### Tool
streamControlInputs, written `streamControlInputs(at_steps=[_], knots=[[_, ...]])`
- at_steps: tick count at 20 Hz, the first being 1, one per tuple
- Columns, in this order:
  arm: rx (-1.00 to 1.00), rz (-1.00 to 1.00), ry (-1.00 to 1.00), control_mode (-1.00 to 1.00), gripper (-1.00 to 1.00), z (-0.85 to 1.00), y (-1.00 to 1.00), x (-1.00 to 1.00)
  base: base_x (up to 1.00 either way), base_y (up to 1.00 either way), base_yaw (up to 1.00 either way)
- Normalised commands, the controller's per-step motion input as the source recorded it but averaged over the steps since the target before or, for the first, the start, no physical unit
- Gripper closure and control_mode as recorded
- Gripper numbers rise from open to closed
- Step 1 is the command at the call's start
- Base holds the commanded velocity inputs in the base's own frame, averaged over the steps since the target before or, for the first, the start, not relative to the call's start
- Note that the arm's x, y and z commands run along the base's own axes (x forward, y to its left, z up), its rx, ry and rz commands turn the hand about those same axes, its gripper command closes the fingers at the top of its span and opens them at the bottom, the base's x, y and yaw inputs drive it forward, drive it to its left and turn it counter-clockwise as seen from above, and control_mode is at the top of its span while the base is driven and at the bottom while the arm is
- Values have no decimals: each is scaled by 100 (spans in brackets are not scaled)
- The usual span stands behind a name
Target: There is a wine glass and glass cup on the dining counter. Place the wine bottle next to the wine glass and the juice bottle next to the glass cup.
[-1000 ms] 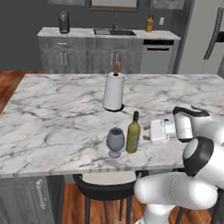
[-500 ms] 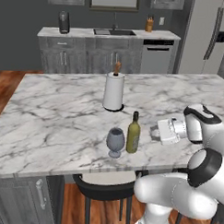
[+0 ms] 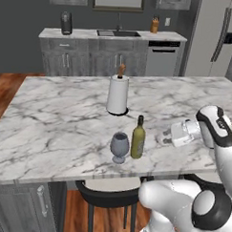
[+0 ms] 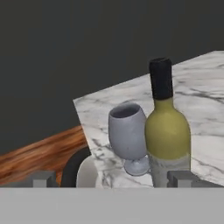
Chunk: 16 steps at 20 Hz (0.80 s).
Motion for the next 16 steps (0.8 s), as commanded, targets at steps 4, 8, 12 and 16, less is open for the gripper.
streamControlInputs(at_steps=[4,8,12,16], knots=[[-15,-17,8,-100,-100,16,1,-49,0,0,0],[-18,-19,11,-100,-100,16,8,-45,0,0,0],[-15,-29,0,-100,-100,13,4,-50,0,0,0],[-13,-29,0,-100,-100,10,3,-56,0,0,0]])
